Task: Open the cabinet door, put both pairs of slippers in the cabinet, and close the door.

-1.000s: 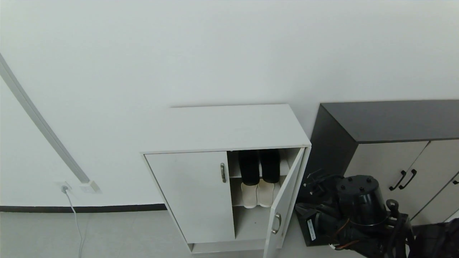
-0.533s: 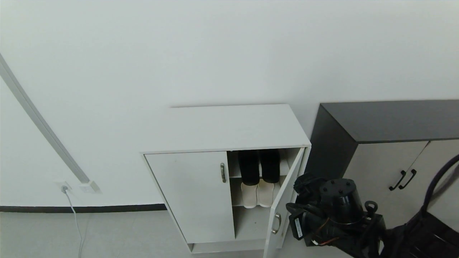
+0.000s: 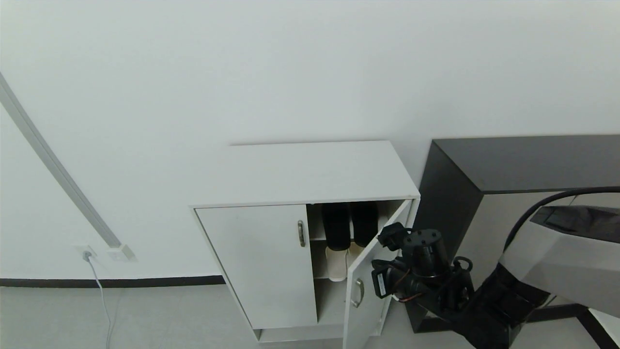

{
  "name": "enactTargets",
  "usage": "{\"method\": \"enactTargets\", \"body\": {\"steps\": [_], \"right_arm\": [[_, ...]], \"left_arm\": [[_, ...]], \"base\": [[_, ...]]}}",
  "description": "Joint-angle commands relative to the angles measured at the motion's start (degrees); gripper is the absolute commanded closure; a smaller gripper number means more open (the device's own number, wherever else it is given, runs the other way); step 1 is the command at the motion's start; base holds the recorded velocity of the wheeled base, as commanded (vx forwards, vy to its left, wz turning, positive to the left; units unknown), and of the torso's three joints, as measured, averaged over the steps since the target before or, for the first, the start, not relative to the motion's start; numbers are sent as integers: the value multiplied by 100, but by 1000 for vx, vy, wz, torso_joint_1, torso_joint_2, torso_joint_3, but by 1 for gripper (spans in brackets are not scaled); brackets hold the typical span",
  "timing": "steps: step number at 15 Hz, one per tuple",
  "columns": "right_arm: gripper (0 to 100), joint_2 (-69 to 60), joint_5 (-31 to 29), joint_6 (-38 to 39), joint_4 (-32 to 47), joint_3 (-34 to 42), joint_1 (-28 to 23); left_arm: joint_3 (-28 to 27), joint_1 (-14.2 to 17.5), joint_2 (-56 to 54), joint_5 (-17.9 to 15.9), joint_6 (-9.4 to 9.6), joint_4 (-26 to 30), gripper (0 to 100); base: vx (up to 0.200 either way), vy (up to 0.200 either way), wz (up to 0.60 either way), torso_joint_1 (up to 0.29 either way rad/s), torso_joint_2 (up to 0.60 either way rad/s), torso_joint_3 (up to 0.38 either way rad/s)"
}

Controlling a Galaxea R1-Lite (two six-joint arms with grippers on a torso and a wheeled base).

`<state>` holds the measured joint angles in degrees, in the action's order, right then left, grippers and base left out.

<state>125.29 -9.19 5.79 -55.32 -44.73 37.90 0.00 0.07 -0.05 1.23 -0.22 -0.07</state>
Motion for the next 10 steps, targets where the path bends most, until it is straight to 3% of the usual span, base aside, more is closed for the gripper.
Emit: {"method": "enactTargets", "body": {"steps": [1, 10], "right_arm": [[100, 443, -4, -8, 21, -440, -37], [100, 1023, -4, -34, 223, -1811, -63]], "left_arm": [[0, 1, 5, 0, -4, -1, 100], [0, 1, 5, 9, -13, -1, 100]], "base": [[0, 0, 0, 0, 0, 0], [0, 0, 0, 0, 0, 0]]}}
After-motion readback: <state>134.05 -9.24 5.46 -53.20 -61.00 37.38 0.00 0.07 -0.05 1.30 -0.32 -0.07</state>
